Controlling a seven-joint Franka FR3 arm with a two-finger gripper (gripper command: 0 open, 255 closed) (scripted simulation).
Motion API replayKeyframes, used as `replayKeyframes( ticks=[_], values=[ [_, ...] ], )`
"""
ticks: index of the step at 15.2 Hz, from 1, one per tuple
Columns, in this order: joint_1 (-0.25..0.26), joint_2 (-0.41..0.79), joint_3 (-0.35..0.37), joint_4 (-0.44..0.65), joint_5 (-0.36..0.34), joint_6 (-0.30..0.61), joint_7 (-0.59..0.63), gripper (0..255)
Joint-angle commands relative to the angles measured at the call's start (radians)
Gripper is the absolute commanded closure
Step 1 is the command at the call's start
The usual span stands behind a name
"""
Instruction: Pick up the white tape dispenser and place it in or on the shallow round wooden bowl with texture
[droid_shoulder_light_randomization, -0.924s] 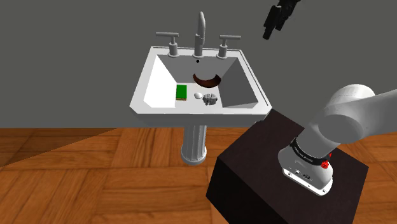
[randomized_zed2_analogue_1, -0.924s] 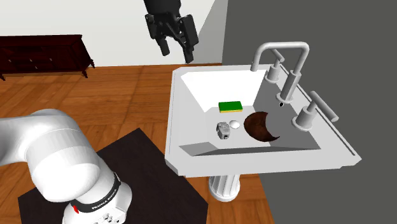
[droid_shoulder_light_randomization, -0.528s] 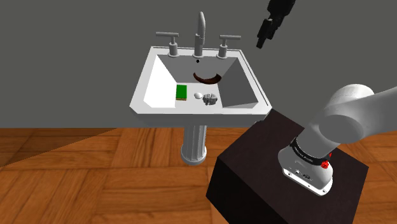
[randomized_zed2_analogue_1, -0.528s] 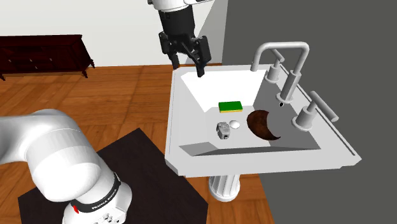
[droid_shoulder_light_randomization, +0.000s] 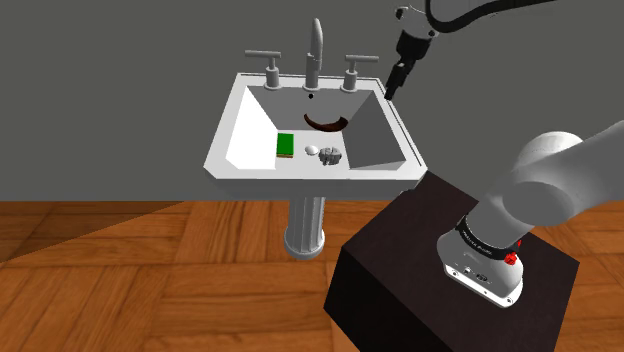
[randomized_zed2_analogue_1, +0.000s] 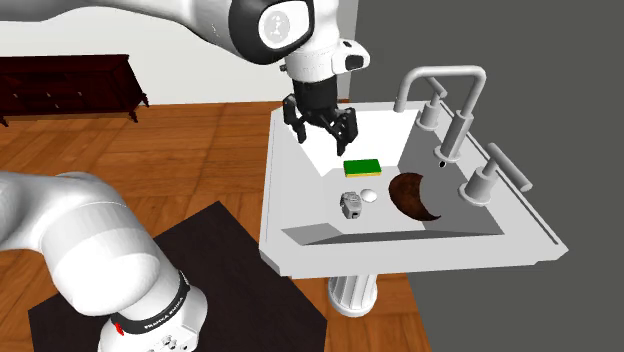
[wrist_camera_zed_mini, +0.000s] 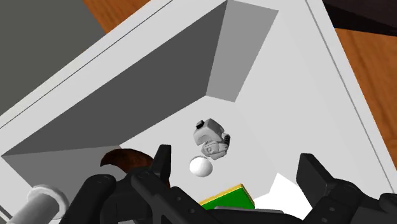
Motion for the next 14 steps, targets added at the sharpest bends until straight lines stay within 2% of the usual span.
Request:
replayKeyframes(
  ticks=[1,5,8,11,14],
  values=[
    [0.016,0.073,-0.026,-0.003,0.01,0.076,-0.043,0],
    [0.048,0.215,-0.082,-0.001,0.046,0.211,-0.147,0],
    [0.077,0.334,-0.121,0.016,0.098,0.303,-0.239,0],
    [0.106,0.46,-0.151,0.047,0.178,0.384,-0.35,0],
    [0.124,0.592,-0.162,0.092,0.287,0.448,-0.478,0]
  ],
)
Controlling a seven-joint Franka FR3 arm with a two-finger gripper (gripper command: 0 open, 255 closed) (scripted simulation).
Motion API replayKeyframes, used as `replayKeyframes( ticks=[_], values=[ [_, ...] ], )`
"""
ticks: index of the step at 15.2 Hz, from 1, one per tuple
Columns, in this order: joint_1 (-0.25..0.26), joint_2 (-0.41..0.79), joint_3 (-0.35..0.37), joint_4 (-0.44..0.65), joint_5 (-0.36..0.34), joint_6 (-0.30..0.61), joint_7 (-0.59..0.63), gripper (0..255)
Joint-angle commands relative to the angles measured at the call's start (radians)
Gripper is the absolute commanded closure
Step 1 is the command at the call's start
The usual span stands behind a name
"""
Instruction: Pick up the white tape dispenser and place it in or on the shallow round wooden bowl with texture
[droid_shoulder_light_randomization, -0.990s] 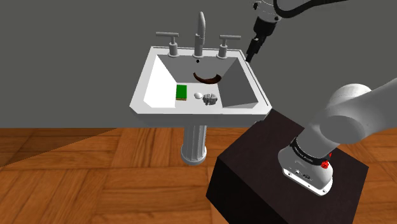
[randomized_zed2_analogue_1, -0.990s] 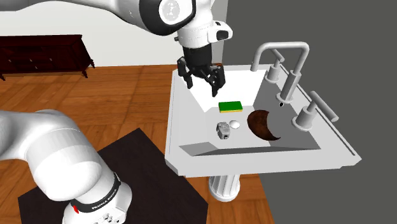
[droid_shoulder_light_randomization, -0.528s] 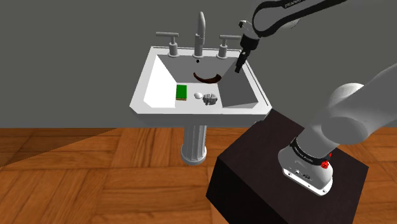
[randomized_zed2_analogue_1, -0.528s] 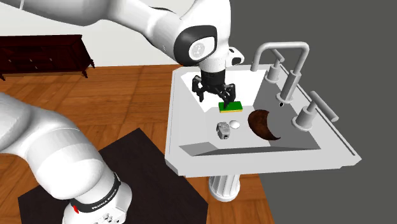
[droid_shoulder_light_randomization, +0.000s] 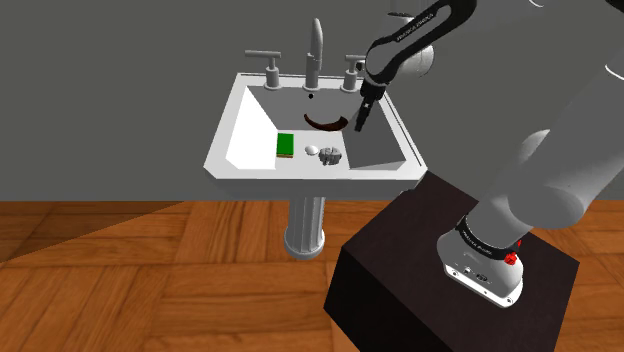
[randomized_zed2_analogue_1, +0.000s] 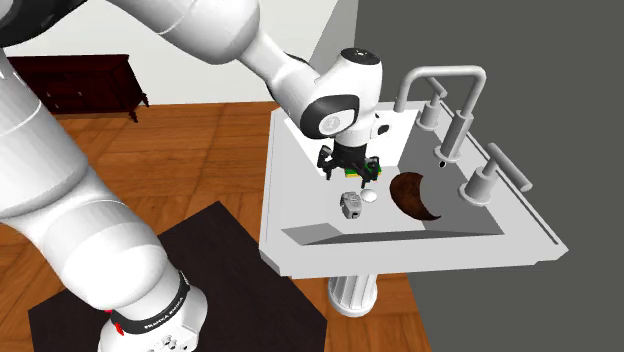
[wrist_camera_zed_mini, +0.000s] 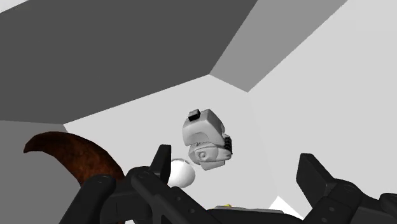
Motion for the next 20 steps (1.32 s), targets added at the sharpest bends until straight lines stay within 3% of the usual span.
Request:
replayKeyframes(
  ticks=[1,5,9,12,20],
  values=[
    [0.007,0.095,-0.001,0.038,0.082,0.041,-0.095,0],
    [-0.019,0.269,0.044,0.125,0.233,0.09,-0.265,0],
    [-0.072,0.432,0.115,0.231,0.336,0.119,-0.398,0],
    [-0.107,0.536,0.162,0.309,0.376,0.132,-0.463,0],
    [-0.13,0.632,0.205,0.342,0.42,0.196,-0.495,0]
  ],
)
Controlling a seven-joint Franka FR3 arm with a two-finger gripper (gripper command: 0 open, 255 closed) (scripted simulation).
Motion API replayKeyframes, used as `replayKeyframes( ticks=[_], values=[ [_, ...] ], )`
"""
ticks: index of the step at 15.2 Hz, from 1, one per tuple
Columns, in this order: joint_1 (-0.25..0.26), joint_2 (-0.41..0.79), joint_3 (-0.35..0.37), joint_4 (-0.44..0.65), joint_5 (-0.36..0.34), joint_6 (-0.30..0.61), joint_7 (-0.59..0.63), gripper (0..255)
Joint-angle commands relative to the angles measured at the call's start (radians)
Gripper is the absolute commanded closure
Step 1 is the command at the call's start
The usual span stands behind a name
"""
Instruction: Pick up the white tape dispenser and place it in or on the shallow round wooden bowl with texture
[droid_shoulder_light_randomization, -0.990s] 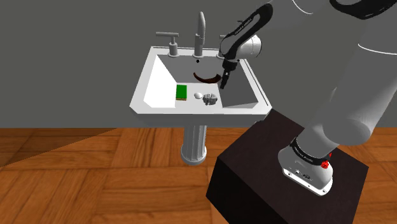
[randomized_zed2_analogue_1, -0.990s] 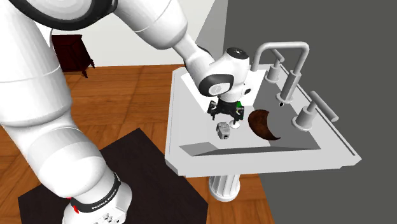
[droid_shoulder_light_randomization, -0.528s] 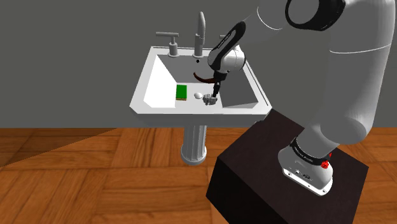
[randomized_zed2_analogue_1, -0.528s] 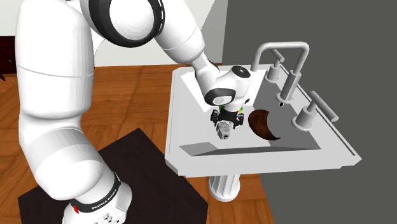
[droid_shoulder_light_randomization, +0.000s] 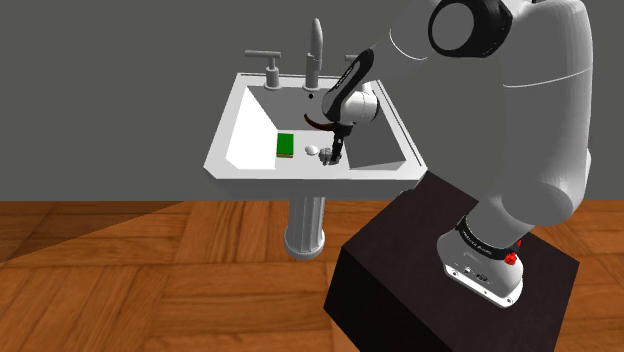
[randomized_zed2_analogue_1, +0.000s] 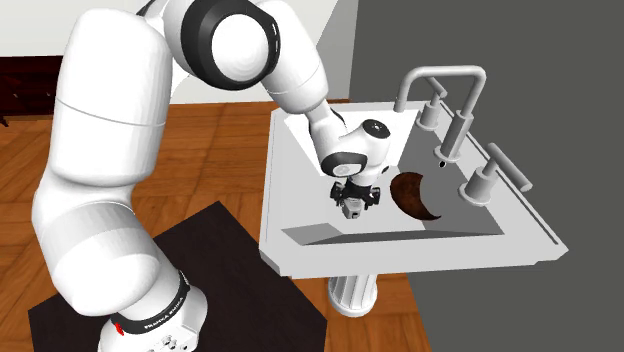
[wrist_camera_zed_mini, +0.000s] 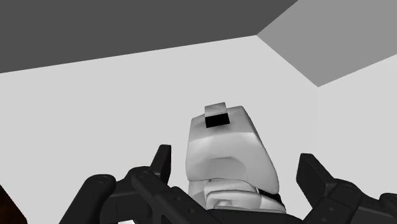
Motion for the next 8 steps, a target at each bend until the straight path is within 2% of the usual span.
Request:
replayKeyframes(
  ticks=[1,7,8],
  values=[
    [-0.004,0.012,0.004,0.007,0.004,0.005,-0.004,0],
    [-0.004,0.012,0.004,0.007,0.004,0.005,-0.004,0],
    [-0.004,0.012,0.004,0.007,0.004,0.005,-0.004,255]
  ],
)
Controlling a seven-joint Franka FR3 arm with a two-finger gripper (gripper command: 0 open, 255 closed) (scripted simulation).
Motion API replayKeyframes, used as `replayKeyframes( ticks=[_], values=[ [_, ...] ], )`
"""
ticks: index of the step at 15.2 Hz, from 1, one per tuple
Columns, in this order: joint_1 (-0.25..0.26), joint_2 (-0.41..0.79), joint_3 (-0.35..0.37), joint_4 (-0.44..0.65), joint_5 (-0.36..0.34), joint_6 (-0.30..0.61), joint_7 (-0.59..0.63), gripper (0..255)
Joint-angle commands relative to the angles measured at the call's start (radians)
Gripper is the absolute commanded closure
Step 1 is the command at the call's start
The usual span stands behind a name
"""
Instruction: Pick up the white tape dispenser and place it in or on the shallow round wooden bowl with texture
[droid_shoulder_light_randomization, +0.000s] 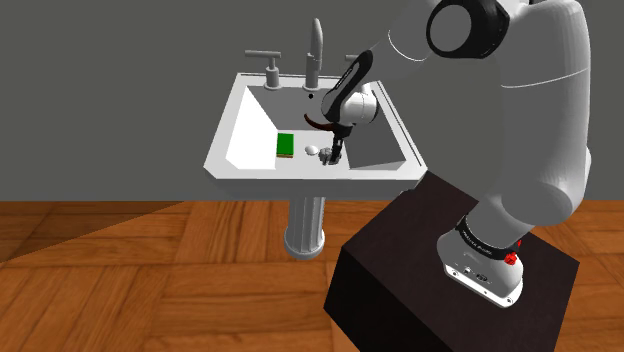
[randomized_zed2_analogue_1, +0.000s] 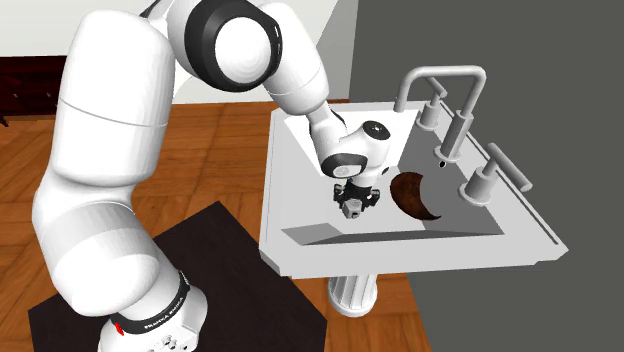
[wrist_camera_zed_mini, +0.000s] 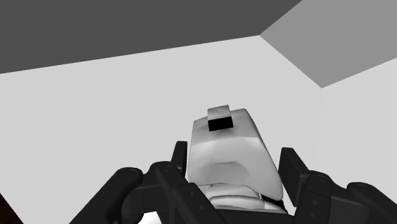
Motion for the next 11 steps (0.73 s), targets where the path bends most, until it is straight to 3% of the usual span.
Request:
replayKeyframes(
  ticks=[1,11],
  values=[
    [0.0,0.0,0.0,0.0,0.0,0.0,0.0,255],
    [0.008,-0.025,-0.011,-0.009,-0.011,-0.017,0.011,255]
  ],
)
